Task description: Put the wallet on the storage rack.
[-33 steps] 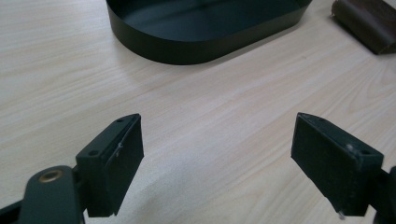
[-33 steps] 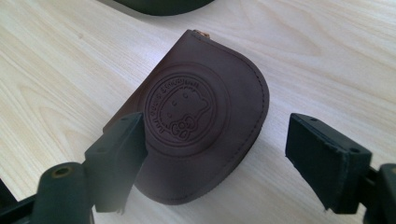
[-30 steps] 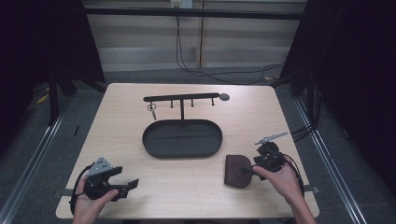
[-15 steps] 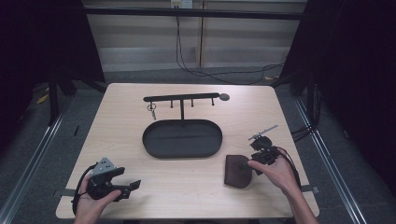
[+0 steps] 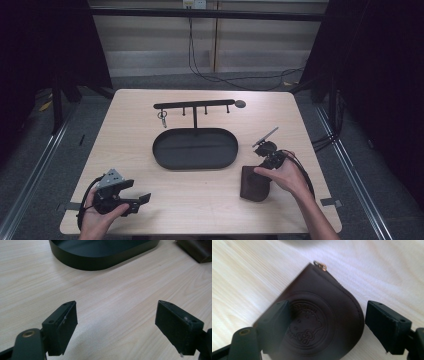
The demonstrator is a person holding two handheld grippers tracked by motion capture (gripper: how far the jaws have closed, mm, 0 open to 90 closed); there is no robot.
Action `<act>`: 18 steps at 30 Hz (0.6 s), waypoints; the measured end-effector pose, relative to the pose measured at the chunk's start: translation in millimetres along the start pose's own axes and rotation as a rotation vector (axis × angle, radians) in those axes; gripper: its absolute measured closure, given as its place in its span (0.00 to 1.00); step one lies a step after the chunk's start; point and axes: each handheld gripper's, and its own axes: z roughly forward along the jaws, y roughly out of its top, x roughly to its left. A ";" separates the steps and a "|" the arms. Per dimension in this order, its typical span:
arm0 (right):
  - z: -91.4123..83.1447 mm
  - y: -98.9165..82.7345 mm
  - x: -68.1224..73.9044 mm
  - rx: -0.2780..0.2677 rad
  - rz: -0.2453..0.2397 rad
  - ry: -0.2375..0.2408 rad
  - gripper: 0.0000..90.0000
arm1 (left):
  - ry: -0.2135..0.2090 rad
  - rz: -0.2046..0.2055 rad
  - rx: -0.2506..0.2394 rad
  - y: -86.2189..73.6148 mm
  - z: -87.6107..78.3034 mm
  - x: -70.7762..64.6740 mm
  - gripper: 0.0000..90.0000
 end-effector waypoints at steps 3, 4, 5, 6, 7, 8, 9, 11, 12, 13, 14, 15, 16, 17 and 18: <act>5.1 1.8 0.4 0.016 0.016 -0.009 0.16 | 0.002 0.001 0.000 0.0 -0.4 0.3 0.20; 5.8 2.5 0.1 0.019 0.019 -0.006 0.17 | 0.000 0.001 0.001 0.0 -0.4 0.3 0.20; 6.4 2.9 -0.1 0.021 0.022 -0.004 0.16 | -0.001 -0.001 0.002 -0.1 -0.3 0.3 0.20; 6.5 3.4 -0.2 0.030 0.024 -0.005 0.16 | -0.002 0.002 0.003 0.1 -0.7 0.4 0.20; 7.0 4.1 -0.3 0.038 0.027 -0.010 0.16 | -0.003 -0.001 0.000 0.1 -0.7 0.2 0.20; 7.3 4.7 -0.1 0.042 0.028 -0.009 0.15 | -0.001 0.001 -0.001 0.2 -0.9 0.4 0.20; 8.0 5.5 -0.4 0.042 0.023 -0.009 0.15 | -0.002 0.000 0.001 0.1 -0.7 0.4 0.20; 9.4 7.5 -0.7 0.053 0.024 -0.003 0.14 | -0.004 -0.003 -0.001 0.1 -0.7 0.3 0.20; 9.9 8.5 -1.1 0.056 0.021 0.001 0.14 | -0.004 -0.001 0.001 0.1 -0.8 0.4 0.20; 10.6 9.6 -1.2 0.063 0.024 0.010 0.14 | -0.005 -0.001 0.002 0.1 -0.7 0.5 0.20; 11.0 10.2 -1.0 0.064 0.033 0.016 0.14 | -0.005 -0.001 0.001 0.1 -0.8 0.5 0.20; 11.3 11.0 -1.0 0.070 0.036 0.021 0.15 | -0.003 -0.002 -0.001 0.1 -0.9 0.5 0.20; 11.7 11.3 -1.0 0.071 0.038 0.026 0.15 | -0.003 -0.002 -0.001 0.1 -0.9 0.6 0.20; 11.8 11.6 -1.2 0.071 0.034 0.030 0.15 | -0.005 -0.005 -0.001 0.0 -0.8 0.8 0.20; 12.7 12.0 -1.5 0.071 0.039 0.039 0.15 | -0.007 -0.006 -0.001 0.1 -0.9 1.0 0.20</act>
